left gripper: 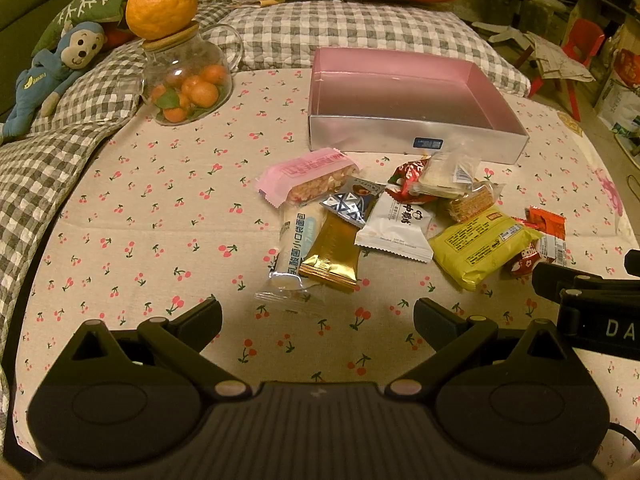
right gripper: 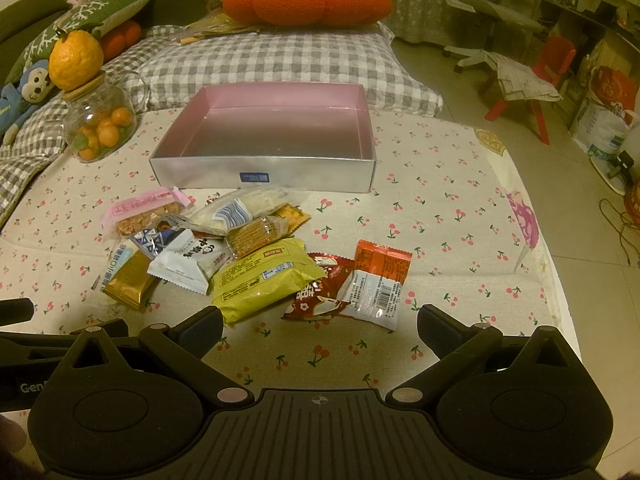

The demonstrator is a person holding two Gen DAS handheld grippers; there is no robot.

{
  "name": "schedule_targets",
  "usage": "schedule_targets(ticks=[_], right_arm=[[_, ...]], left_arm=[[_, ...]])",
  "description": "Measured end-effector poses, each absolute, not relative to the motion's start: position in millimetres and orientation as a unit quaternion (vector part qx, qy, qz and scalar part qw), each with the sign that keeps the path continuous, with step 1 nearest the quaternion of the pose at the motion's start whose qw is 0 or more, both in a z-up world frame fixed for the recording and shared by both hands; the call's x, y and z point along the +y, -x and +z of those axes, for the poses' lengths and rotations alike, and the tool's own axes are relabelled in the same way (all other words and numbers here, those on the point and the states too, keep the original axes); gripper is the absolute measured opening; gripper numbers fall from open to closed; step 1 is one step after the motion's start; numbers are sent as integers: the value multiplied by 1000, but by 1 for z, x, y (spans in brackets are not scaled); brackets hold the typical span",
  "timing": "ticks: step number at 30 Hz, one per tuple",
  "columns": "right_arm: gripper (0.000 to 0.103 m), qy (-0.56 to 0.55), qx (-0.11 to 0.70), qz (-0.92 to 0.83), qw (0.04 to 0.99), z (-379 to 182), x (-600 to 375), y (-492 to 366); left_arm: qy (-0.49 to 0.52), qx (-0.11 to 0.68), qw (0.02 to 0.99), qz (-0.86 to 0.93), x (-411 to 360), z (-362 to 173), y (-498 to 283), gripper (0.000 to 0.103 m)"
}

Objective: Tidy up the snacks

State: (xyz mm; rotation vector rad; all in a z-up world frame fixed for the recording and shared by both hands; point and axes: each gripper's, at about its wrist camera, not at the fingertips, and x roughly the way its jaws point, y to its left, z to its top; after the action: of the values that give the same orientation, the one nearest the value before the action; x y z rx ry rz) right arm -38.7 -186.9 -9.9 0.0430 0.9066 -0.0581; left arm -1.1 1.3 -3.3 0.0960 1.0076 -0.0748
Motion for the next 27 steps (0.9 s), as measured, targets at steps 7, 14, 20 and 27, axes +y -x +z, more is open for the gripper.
schedule_targets(ticks=[7,14,20,27], right_arm=[[103,-21,438,-28,898,-10,-187,39],[103,-20,437,-28,899,-10,-187,39],[103,-14,435,-29,900,-8,-186,38],[103,-27,434,-28,900,3,-199,32]], left_arm=[[-46,482,874,-36,1,-3,1,102],[-46,482,874,-36,1,-3,1,102],[-44,483,874,-39,3,-2,0,103],[-45,448,892,-45,13,12,-9,103]])
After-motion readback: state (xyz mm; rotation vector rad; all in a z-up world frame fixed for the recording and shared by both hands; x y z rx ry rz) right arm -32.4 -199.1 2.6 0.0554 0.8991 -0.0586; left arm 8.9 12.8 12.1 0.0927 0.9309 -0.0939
